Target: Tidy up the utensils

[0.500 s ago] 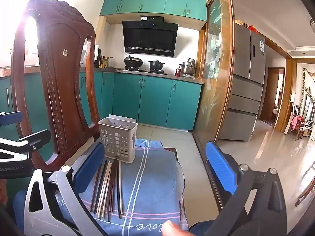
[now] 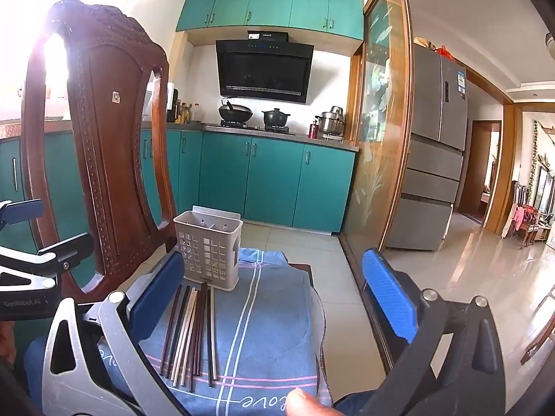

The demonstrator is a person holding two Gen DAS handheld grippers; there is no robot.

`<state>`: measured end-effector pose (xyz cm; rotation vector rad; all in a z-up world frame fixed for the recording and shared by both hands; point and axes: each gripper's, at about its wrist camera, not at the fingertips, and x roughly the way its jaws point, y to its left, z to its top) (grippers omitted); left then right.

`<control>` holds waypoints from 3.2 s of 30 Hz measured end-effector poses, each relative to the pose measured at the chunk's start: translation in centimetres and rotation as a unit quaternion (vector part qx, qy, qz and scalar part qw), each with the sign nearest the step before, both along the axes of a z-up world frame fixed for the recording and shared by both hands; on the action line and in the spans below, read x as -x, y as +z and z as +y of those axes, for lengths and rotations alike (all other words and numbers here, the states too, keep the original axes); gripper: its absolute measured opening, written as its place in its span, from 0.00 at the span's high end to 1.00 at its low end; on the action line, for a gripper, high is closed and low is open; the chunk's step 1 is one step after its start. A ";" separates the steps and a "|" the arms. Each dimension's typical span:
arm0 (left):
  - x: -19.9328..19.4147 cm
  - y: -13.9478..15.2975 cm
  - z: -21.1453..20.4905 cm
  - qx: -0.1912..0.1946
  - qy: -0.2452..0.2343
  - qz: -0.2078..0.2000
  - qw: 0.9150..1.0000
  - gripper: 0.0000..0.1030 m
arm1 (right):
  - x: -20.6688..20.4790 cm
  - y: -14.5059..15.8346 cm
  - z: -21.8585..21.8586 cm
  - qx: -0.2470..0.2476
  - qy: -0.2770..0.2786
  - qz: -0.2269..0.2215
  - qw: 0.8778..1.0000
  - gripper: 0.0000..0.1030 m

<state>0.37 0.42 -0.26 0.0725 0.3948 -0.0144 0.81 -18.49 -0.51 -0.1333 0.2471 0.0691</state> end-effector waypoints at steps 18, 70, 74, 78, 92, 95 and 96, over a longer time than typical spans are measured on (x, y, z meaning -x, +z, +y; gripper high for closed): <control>0.0 0.3 -0.4 0.000 0.002 0.000 1.000 0.03 | 0.2 0.2 0.1 0.001 0.004 -0.003 1.000 0.02; -0.3 0.2 -0.8 -0.002 -0.001 0.008 1.000 0.03 | 0.1 -0.1 0.4 0.013 0.004 -0.006 1.000 0.02; -0.6 0.2 -0.8 -0.001 -0.004 0.008 1.000 0.03 | -0.2 0.0 0.2 0.012 0.002 -0.008 1.000 0.02; -1.1 -0.3 -0.7 0.000 -0.002 0.019 1.000 0.03 | -0.9 -0.2 -0.1 0.023 -0.002 -0.003 1.000 0.02; -4.4 -5.6 -0.9 0.009 -0.025 0.106 0.994 0.03 | -8.4 -7.0 -1.9 0.028 -0.033 0.185 0.982 0.18; -4.5 -6.6 -0.9 0.010 -0.028 0.109 0.994 0.04 | -9.0 -8.7 -1.4 0.027 -0.022 0.206 0.978 0.42; -4.6 -6.9 -0.9 0.010 -0.030 0.111 0.993 0.07 | -9.3 -9.2 -1.1 0.025 -0.016 0.214 0.976 0.49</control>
